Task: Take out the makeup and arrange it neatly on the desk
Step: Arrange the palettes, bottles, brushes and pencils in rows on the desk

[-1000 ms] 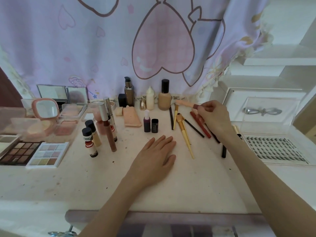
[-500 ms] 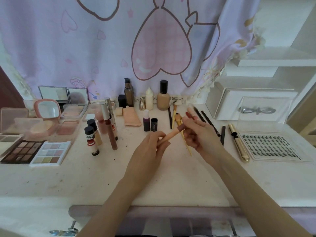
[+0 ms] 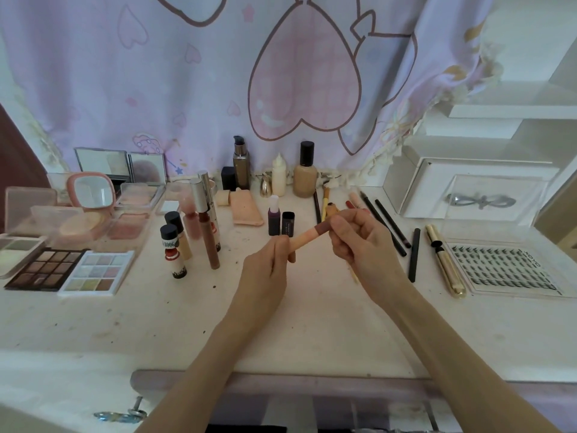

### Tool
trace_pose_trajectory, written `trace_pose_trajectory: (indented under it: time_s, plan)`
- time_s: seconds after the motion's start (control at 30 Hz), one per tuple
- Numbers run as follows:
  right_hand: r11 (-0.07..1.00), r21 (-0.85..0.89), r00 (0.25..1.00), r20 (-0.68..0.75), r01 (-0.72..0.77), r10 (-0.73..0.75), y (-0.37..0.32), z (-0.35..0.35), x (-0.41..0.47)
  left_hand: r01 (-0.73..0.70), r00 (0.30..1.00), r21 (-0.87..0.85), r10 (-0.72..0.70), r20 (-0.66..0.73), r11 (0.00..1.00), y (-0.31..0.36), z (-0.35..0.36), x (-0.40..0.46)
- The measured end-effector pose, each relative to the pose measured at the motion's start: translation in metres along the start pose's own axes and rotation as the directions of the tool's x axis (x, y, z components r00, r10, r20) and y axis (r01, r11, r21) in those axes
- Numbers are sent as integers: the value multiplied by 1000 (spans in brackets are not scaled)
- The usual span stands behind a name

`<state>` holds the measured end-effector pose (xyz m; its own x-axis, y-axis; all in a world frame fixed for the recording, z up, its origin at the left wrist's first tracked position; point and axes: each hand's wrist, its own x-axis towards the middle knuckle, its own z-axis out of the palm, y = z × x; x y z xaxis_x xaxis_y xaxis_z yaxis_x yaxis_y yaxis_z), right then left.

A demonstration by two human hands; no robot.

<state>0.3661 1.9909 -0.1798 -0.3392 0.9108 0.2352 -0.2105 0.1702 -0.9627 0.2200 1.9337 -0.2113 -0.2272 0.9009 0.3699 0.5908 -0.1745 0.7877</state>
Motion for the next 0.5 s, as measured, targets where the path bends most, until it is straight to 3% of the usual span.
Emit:
trace_pose_trajectory:
  time_s: [0.1,0.23,0.37,0.5]
  plan:
    - [1000,-5,999,35,-30,30,1,-2,1,13,1000,-103,-11,14,995,0,0,-1]
    - [989,-9,989,-26,-146,146,4,-6,1,31,995,-2,-30,90,1000,-2,4,-1]
    - [972,-6,970,-56,-237,236,5,-5,0,-83,994,148,70,89,985,-3,3,-4]
    - [977,-21,973,-97,-213,210,4,-6,1,-55,994,158,39,104,986,-3,2,-2]
